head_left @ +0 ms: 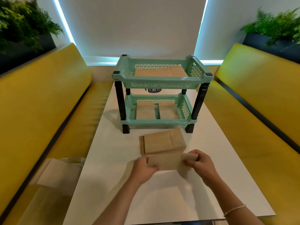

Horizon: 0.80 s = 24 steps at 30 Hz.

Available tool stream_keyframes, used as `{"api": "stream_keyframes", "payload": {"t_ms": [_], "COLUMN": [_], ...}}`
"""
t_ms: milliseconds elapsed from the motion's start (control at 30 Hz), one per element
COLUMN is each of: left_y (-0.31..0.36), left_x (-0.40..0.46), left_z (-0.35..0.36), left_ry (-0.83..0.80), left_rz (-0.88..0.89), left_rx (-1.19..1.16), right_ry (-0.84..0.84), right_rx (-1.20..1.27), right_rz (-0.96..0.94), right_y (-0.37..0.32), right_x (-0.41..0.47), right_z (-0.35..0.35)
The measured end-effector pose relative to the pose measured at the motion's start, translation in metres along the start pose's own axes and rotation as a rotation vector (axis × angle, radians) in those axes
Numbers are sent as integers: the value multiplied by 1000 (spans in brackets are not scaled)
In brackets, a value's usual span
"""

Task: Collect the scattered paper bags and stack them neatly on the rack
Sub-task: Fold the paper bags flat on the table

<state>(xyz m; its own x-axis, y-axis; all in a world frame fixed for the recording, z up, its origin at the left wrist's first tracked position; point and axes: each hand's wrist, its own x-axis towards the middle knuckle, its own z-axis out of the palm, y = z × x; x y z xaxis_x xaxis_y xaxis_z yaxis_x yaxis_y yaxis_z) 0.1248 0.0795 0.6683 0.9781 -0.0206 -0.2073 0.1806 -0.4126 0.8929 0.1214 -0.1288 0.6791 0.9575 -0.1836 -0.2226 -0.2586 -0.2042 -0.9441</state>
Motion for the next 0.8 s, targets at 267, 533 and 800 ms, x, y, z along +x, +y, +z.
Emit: {"api": "stream_keyframes", "payload": {"t_ms": [267, 533, 800], "left_y": [45, -5, 23], "left_x": [-3, -5, -3], "left_z": [-12, 37, -14], "left_ry": [-84, -112, -70], "left_rz": [133, 42, 204], "left_rx": [-381, 93, 262], "right_ry": [-217, -135, -35], "right_rx": [-226, -77, 332], "right_rz": [23, 40, -23], "right_y": [1, 13, -30], "right_x": [2, -8, 0], "right_z": [1, 25, -11]}}
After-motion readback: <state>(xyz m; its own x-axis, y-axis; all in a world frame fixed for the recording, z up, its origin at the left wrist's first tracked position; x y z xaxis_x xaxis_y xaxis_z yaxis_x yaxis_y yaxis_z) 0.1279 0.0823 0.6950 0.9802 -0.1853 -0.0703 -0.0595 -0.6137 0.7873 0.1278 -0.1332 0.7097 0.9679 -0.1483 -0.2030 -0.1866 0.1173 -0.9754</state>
